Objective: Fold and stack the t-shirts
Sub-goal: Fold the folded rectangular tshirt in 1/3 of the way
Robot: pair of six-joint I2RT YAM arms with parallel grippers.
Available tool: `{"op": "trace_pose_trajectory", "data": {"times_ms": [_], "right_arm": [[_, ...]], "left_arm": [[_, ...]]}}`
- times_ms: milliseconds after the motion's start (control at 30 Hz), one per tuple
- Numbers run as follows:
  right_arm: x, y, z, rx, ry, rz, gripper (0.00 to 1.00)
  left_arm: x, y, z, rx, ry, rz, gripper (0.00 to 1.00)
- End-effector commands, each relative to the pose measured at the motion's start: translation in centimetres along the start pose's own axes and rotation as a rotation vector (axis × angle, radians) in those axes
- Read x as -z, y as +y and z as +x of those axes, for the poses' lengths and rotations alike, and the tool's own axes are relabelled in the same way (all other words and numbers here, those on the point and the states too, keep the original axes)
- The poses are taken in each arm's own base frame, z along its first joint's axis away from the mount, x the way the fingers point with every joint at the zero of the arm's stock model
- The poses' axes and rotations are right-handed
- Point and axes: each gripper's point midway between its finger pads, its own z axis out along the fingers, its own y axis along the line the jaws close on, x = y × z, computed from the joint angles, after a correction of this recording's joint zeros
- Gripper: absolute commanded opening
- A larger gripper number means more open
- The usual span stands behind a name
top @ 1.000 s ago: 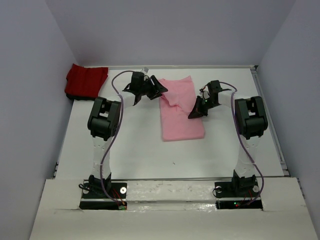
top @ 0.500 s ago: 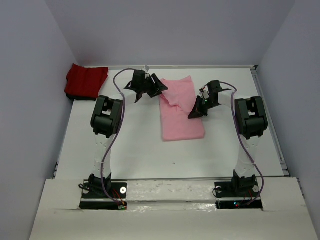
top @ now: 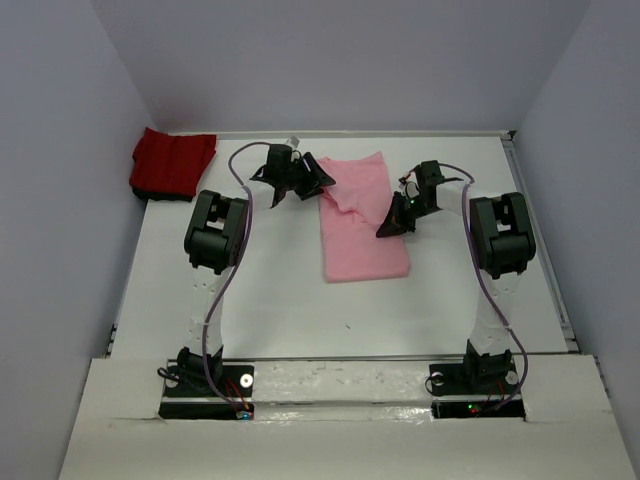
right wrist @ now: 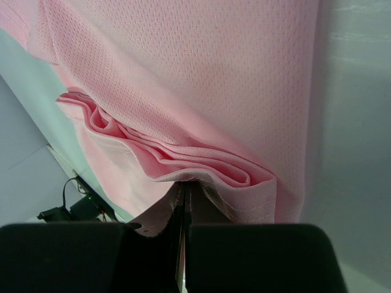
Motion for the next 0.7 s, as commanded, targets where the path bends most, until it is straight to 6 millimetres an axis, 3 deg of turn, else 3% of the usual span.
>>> {"op": "trace_pose_trajectory", "data": {"times_ms": [0,333,667], "right_arm": [[-0.3,-0.1,-0.1,0.027,0.005,0.017,0.0],[-0.4,-0.3,0.0,0.022,0.009,0.019,0.0],[-0.4,-0.2,-0.2,0.024,0.008,0.016,0.0]], "left_arm": [[0.2,-2.5,-1.7,-0.047,-0.045,0.054,0.63],[-1.3,-4.5,-1.1,-0.05,-0.022,0.106,0.63],[-2.2,-5.3,1.4,-0.06,0.037,0.132,0.63]]}}
